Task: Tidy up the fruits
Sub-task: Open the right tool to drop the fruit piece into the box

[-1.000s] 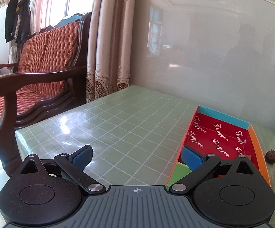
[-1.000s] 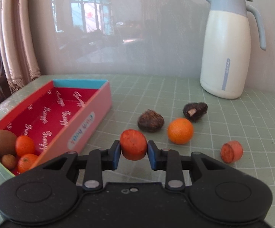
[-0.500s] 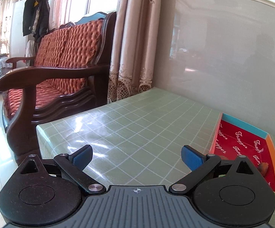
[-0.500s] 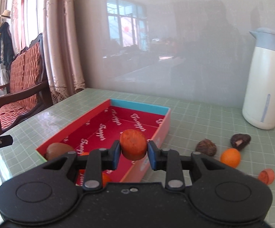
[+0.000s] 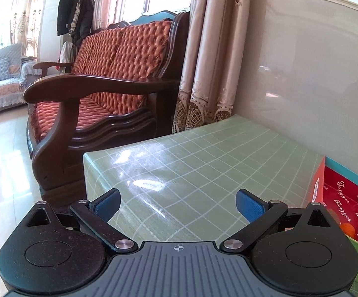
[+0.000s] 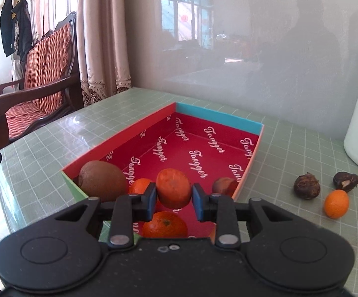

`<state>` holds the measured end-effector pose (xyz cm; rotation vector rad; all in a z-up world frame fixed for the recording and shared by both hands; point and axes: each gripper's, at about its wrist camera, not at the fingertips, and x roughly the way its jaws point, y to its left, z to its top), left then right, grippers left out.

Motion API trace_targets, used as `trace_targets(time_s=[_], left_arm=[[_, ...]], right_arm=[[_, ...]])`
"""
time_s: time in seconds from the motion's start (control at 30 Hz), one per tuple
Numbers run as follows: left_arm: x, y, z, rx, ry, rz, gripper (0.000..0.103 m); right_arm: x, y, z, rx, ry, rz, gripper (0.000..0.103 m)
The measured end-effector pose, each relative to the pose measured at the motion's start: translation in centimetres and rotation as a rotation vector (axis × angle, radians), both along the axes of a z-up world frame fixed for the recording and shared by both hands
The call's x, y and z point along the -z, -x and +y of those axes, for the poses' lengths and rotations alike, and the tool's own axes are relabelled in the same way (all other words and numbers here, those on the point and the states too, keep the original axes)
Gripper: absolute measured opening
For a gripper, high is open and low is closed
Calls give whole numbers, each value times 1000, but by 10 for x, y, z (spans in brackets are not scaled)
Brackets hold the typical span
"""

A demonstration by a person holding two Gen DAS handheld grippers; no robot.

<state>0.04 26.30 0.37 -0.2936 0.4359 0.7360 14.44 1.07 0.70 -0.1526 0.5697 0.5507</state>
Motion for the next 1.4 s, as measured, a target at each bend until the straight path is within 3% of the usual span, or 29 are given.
trace_targets(time_s=[0.43,0.6,0.93,1.17,1.33,1.4], left_arm=[[-5,-15,-26,72,-24,1,99],[-7,-23,-46,117,-38,1,99],[-14,-41,-98,232,-108,-5,99],[-17,-54,-144,348,-165,-12,99],[-19,-61,-179,441,-203,-32,99],[-19,-64,-194,483,-217,-39,99]], right_arm=[[-10,5,-19,55,-24,-60,39],[-16,5,-40,117,-37,-85,54],[-16,8,-88,238,-25,-114,72],[-15,10,-130,369,-15,-132,88],[-12,11,-160,466,3,-128,89],[-12,13,-172,509,15,-139,97]])
